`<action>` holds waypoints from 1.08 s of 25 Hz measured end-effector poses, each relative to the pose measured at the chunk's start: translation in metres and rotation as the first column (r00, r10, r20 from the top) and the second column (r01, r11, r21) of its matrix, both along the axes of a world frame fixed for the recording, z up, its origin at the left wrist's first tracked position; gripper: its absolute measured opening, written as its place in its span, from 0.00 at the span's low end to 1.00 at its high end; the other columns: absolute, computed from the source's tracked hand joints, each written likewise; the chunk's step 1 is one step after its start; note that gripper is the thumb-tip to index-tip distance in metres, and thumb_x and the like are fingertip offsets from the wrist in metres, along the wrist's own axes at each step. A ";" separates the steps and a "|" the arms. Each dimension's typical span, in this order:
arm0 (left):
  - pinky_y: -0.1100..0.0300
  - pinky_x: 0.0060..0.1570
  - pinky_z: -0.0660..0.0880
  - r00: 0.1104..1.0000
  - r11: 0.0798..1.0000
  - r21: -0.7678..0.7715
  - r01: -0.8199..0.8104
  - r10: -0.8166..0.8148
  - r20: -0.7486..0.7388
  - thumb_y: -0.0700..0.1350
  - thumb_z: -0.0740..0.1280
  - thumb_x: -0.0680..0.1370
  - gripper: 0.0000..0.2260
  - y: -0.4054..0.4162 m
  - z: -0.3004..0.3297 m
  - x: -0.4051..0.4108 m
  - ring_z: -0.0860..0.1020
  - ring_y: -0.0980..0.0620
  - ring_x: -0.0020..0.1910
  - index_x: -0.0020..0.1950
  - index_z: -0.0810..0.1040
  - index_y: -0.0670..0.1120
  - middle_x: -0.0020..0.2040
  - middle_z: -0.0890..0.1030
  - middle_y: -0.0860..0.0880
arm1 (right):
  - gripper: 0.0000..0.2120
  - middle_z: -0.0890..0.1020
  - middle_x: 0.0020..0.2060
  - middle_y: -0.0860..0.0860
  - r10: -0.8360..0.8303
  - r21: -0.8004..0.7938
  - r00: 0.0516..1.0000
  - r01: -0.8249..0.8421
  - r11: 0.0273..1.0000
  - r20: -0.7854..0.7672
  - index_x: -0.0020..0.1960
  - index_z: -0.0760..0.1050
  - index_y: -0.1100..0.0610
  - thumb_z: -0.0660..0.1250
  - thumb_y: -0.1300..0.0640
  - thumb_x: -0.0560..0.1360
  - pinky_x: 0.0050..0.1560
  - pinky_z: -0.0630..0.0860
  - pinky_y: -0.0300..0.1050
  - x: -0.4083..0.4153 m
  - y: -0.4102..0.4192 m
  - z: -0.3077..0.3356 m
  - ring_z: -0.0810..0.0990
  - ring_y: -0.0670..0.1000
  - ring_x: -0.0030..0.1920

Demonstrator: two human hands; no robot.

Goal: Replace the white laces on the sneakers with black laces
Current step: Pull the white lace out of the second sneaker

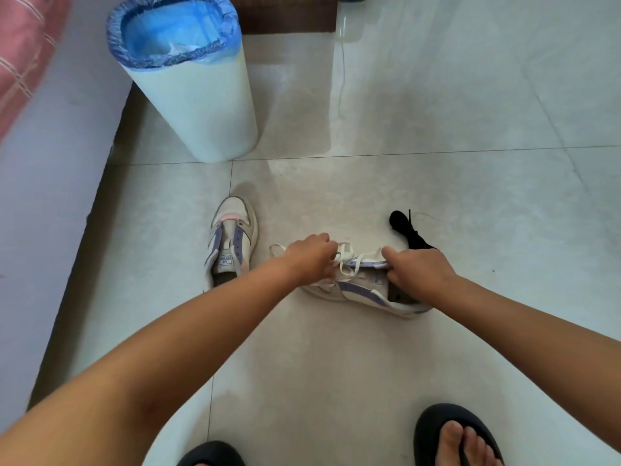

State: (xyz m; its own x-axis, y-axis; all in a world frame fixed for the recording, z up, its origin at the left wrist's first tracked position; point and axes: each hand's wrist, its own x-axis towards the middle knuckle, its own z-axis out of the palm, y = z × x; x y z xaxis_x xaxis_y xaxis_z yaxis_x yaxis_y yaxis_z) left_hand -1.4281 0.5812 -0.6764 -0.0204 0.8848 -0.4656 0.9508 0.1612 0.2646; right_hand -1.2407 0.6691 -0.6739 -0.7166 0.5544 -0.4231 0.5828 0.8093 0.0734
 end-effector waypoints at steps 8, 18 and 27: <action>0.52 0.55 0.66 0.974 0.998 -0.012 0.060 -0.062 -0.216 0.46 0.61 0.80 0.08 0.007 0.008 -0.034 0.75 0.44 0.56 0.57 0.74 0.45 0.58 0.75 0.45 | 0.06 0.65 0.30 0.48 0.024 -0.007 0.999 -0.024 1.000 0.028 0.48 0.57 0.51 0.55 0.54 0.78 0.28 0.59 0.42 0.001 0.002 -0.003 0.69 0.56 0.36; 0.51 0.56 0.68 0.679 0.829 0.215 -0.517 0.550 -0.486 0.37 0.63 0.77 0.10 -0.008 0.051 -0.154 0.76 0.38 0.56 0.58 0.74 0.39 0.57 0.75 0.38 | 0.04 0.66 0.30 0.49 -0.045 -0.021 0.997 0.047 0.999 0.058 0.50 0.62 0.51 0.56 0.53 0.78 0.30 0.60 0.42 0.006 0.011 0.002 0.71 0.56 0.36; 0.56 0.50 0.69 0.998 0.998 0.044 -0.054 0.055 -0.018 0.52 0.66 0.77 0.16 -0.009 0.022 -0.018 0.74 0.46 0.58 0.61 0.72 0.46 0.60 0.74 0.47 | 0.07 0.65 0.30 0.48 -0.075 -0.044 0.995 0.078 0.996 0.073 0.48 0.59 0.54 0.57 0.53 0.78 0.31 0.61 0.43 0.005 0.011 0.002 0.70 0.56 0.36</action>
